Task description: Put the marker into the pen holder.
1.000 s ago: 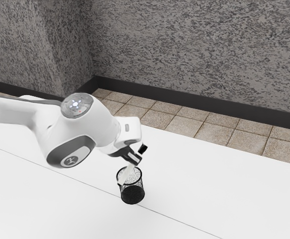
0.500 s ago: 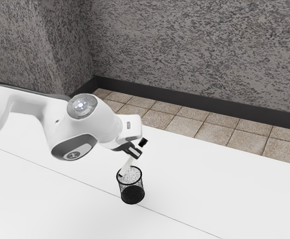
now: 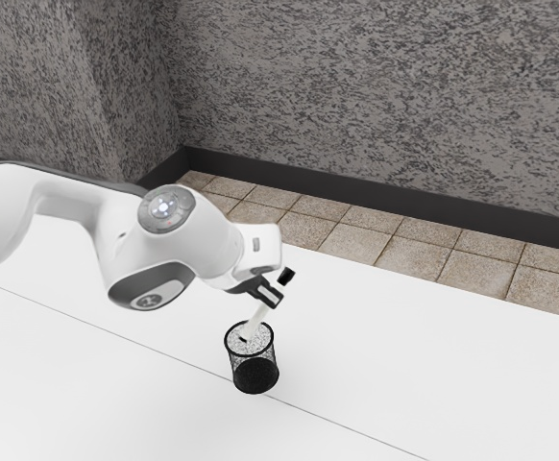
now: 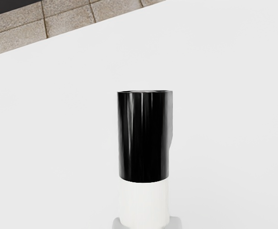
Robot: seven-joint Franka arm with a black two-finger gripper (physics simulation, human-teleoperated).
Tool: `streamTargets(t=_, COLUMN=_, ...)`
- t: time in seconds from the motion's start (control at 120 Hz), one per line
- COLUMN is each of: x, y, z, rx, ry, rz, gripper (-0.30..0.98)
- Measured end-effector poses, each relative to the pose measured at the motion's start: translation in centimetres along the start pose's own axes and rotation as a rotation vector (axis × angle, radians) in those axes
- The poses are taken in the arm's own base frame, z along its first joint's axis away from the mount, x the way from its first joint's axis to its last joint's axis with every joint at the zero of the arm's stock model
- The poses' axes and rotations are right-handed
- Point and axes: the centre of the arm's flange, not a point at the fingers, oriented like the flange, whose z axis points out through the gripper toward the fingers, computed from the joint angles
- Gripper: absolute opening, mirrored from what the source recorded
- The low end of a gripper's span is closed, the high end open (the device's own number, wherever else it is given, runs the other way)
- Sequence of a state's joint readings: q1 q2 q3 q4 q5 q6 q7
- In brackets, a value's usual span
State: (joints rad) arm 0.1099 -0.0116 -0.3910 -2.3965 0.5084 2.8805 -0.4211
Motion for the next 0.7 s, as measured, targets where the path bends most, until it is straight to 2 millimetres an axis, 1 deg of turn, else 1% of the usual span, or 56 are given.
streamTargets(t=0.133, x=0.0, y=0.1, z=0.0, rx=-0.003, ry=0.003, rz=-0.004, gripper=-0.09)
streamTargets(t=0.333, x=0.2, y=0.0, z=-0.5, rx=0.002, ry=0.016, rz=-0.005, gripper=0.33)
streamTargets(t=0.408, x=0.4, y=-0.2, z=-0.9, rx=0.008, ry=0.025, rz=-0.002, gripper=0.44)
streamTargets(t=0.5, x=0.7, y=-0.5, z=-1.8, rx=0.021, ry=0.043, rz=0.002, gripper=0.53)
streamTargets(t=0.533, x=1.2, y=-0.8, z=-3.0, rx=0.038, ry=0.064, rz=0.006, gripper=0.55)
streamTargets(t=0.583, x=2.2, y=-1.2, z=-5.9, rx=0.074, ry=0.111, rz=0.010, gripper=0.58)
streamTargets(t=0.633, x=4.0, y=-2.6, z=-8.6, rx=0.104, ry=0.160, rz=-0.022, gripper=0.60)
streamTargets(t=0.667, x=6.2, y=-3.7, z=-10.5, rx=0.116, ry=0.177, rz=-0.079, gripper=0.61)
streamTargets(t=0.7, x=9.7, y=-5.2, z=-13.3, rx=0.116, ry=0.192, rz=-0.167, gripper=0.62)
